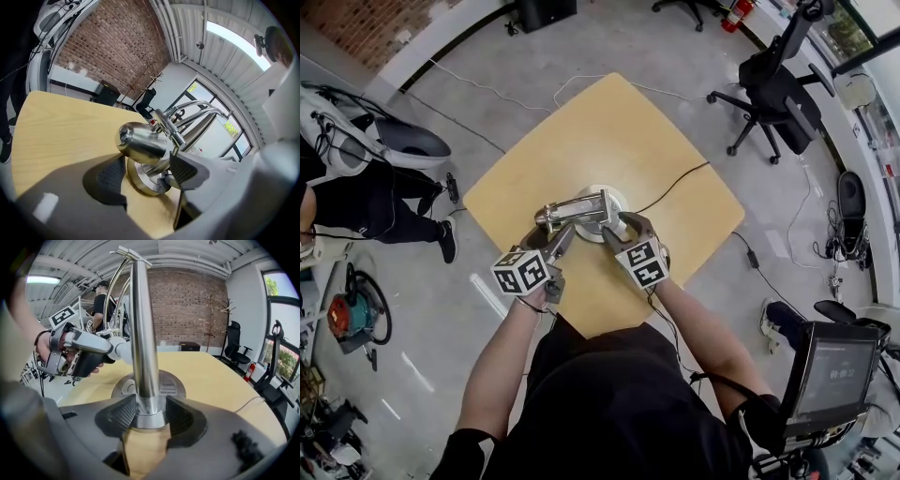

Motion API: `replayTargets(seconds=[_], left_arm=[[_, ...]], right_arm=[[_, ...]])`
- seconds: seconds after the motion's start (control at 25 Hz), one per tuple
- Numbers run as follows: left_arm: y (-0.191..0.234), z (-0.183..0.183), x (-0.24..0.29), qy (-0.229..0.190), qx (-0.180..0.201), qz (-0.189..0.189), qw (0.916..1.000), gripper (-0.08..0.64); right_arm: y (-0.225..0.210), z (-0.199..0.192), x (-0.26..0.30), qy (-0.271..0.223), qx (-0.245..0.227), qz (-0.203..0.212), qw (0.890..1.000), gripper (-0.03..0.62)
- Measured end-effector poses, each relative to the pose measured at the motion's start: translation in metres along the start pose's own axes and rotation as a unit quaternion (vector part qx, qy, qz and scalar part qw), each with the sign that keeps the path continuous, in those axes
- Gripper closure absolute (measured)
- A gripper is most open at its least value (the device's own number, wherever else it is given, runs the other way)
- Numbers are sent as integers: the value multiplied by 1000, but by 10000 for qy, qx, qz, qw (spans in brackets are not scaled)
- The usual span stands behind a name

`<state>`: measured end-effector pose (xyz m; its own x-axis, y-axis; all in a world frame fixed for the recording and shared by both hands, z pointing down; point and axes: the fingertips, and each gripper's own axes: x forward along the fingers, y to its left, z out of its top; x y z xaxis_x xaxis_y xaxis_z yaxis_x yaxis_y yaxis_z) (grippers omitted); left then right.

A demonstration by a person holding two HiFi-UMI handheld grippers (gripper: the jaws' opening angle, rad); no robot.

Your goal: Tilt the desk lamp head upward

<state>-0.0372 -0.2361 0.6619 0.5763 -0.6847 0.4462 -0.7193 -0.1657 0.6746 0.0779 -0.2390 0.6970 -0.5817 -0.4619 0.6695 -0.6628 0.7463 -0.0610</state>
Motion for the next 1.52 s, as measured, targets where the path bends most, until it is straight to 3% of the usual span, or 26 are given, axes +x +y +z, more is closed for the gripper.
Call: replayTargets(seconds=[0.64,1.16,1.52], left_arm=[[8,5,-11,-46,236,187,9995,267],[3,31,-40,-267,775,500,9954,268],[-4,47,-69,-526,1220,808,9878,278]], right_arm=[[-4,-6,4,-167,120,57,9998,396],[-5,-2,0,-118,130,92,9998,396],[1,-2,-4,-147,171,74,9997,397]])
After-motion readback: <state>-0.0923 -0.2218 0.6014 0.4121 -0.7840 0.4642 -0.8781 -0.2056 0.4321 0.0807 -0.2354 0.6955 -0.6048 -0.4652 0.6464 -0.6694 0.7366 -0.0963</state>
